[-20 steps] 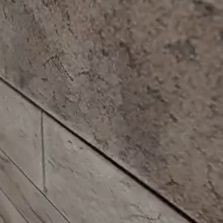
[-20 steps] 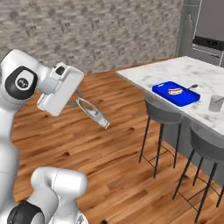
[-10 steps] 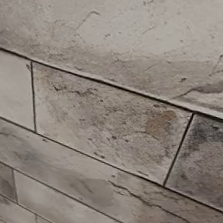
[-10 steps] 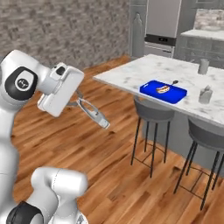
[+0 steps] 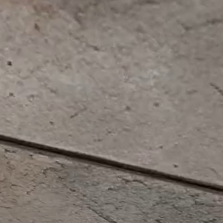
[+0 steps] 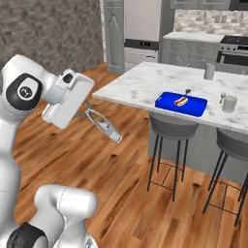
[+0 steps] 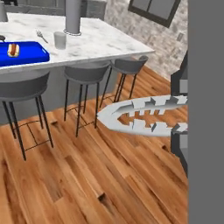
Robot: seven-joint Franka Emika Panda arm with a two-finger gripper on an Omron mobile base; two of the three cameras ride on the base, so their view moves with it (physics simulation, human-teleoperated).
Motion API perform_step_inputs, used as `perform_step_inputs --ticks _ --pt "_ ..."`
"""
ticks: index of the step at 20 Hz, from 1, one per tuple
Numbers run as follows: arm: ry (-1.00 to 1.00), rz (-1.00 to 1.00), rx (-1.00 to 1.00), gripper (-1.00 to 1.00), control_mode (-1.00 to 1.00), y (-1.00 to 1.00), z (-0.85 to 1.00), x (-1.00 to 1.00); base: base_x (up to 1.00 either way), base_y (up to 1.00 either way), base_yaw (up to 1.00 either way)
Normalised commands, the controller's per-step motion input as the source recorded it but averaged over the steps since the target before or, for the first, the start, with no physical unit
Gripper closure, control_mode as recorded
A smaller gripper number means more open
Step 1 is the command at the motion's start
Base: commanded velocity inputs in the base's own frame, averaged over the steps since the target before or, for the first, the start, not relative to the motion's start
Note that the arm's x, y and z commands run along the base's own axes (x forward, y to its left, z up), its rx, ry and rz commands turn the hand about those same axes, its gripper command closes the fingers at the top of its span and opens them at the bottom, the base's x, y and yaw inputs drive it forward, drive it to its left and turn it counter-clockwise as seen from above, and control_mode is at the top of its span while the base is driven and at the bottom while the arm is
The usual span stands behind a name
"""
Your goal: Take the tongs from the drawer on the right and place them on the dining counter next to the tray containing the hot dog.
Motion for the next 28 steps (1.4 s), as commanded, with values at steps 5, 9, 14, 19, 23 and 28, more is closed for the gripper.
perform_step_inputs --ticks 5,9,14,19,23,28 --pt "0.0 0.0 0.0 1.0 1.0 0.0 0.0 0.0 0.72 0.94 -0.27" --pt "0.0 0.0 0.0 1.0 1.0 0.0 0.0 0.0 0.57 0.43 -0.08" --pt "0.0 0.0 0.0 1.0 1.0 0.0 0.0 0.0 0.65 0.04 0.0" --pt "0.0 0.0 0.0 1.0 1.0 0.0 0.0 0.0 0.89 0.54 -0.01" --pt "0.0 0.0 0.0 1.0 1.0 0.0 0.0 0.0 0.95 0.72 -0.03" --pt "0.0 0.0 0.0 1.0 1.0 0.0 0.0 0.0 0.91 0.85 -0.04"
